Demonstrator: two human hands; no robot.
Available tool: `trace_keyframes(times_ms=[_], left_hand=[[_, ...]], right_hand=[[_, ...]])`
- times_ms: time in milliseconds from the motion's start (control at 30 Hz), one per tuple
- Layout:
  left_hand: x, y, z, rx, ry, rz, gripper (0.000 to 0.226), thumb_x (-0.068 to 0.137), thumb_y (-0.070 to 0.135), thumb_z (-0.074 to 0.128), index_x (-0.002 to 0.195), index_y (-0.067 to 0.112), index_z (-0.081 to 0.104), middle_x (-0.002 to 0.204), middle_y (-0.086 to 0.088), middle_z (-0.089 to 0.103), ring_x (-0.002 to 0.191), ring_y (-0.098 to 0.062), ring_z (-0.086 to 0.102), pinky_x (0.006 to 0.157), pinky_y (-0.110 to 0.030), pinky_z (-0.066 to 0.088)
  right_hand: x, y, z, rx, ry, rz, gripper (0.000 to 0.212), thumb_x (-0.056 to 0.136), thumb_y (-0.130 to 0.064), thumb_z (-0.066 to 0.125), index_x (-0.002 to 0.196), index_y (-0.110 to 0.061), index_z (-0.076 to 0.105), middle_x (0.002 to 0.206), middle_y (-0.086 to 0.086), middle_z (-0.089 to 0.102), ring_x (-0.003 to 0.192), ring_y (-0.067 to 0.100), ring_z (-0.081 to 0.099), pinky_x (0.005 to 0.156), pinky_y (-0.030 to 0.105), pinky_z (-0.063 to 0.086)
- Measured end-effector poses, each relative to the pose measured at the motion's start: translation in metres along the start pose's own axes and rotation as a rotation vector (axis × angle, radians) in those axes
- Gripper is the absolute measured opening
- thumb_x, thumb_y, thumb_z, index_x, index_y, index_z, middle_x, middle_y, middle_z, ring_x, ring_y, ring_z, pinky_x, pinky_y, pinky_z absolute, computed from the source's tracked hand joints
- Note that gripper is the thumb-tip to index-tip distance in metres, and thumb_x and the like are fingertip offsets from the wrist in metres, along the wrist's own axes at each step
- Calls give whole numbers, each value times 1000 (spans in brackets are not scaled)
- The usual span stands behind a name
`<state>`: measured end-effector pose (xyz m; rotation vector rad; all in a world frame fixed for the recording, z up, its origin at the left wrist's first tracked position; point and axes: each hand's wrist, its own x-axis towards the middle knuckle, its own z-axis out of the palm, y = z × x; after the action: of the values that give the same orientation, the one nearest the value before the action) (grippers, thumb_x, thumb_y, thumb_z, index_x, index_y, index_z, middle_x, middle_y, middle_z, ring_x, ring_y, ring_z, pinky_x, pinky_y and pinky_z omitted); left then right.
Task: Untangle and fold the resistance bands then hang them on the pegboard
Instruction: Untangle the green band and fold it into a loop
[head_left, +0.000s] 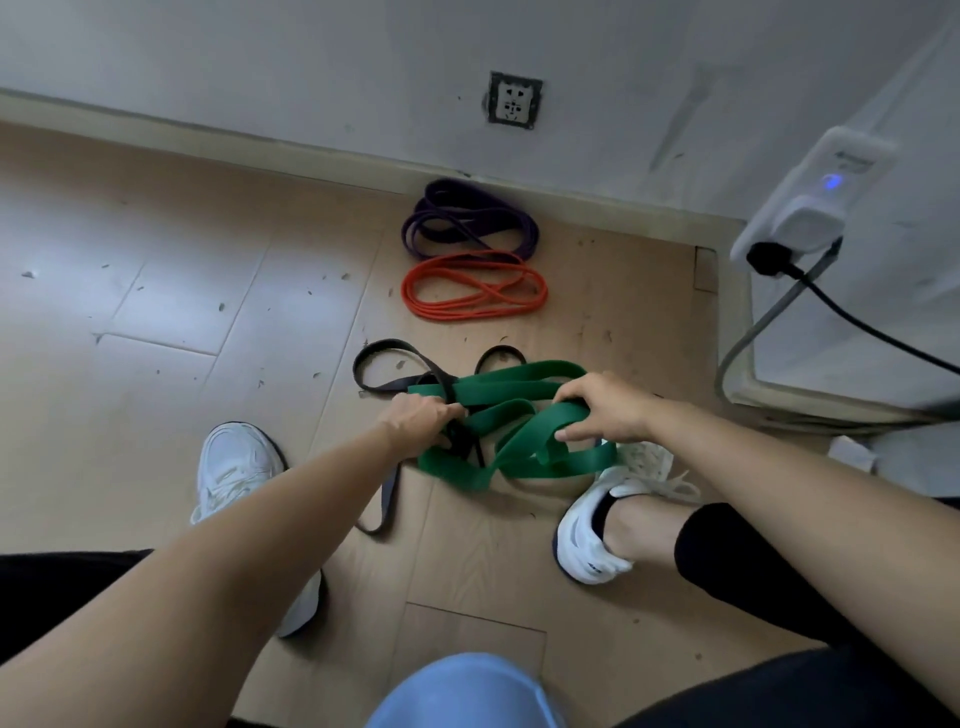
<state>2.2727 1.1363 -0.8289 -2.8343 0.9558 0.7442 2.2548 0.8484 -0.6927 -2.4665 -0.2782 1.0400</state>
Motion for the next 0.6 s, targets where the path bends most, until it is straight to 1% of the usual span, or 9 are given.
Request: trace_keyframes(times_ms=[100,167,233,333,400,433,500,567,600], left_hand=[[-4,-1,-11,-11,110,-55,39,98,52,56,126,26,62,113,2,66,99,-25,68,66,-36,51],[-11,-3,-21,-146,203,-102,32,98,48,57,113,23,67,106,3,65,98,-24,66,63,-33,45],[-21,-9,-34,-421,352,-213,22,98,41,61,100,20,69,96,7,62,91,-20,64,62,-31,42],[-43,-24,-54,-918,563,-508,17,99,37,61,93,22,68,89,7,65,82,-16,62,65,-31,43],[-60,-40,-60,-1032,653,-690,21,99,42,58,90,24,65,86,3,66,82,-20,59,69,-33,42],[-70,-50,-60,-1019,659,-783,24,99,45,56,91,23,64,86,2,66,83,-22,58,71,-34,41],[-97,-71,-53,-950,625,-978,32,100,47,52,94,19,66,88,-2,65,86,-28,58,73,-34,41],[-125,-89,-40,-906,547,-1110,36,99,46,53,87,14,66,85,-10,65,82,-33,59,71,-34,42],[-138,-96,-33,-909,471,-1129,36,97,43,56,81,12,65,80,-11,64,75,-32,59,67,-33,42]], right_hand=[[4,4,1,27,21,9,24,85,-36,79,106,-26,71,98,-5,71,88,17,70,82,44,60],[6,4,1,15,15,5,26,85,-37,79,107,-27,70,99,-6,71,89,16,69,82,42,60],[8,1,1,-33,-19,-10,28,85,-35,80,110,-25,70,102,-4,69,90,15,67,79,37,59],[11,-4,2,-102,-40,-13,28,84,-36,81,108,-25,70,100,-4,68,91,17,65,82,36,56],[14,-5,2,-109,-55,-1,25,83,-34,81,104,-26,71,97,-3,70,90,18,66,83,38,56],[16,-4,0,-102,-74,10,21,83,-32,82,101,-27,72,95,-4,72,89,19,67,81,37,57],[15,-1,-9,-85,-118,33,15,84,-28,81,96,-29,72,91,-5,73,85,16,68,72,29,55],[12,4,-24,-67,-94,64,14,85,-26,81,95,-29,72,91,-6,73,85,14,69,68,22,49],[10,7,-33,-49,-52,79,15,85,-26,81,97,-29,72,94,-5,74,87,15,69,69,23,49]])
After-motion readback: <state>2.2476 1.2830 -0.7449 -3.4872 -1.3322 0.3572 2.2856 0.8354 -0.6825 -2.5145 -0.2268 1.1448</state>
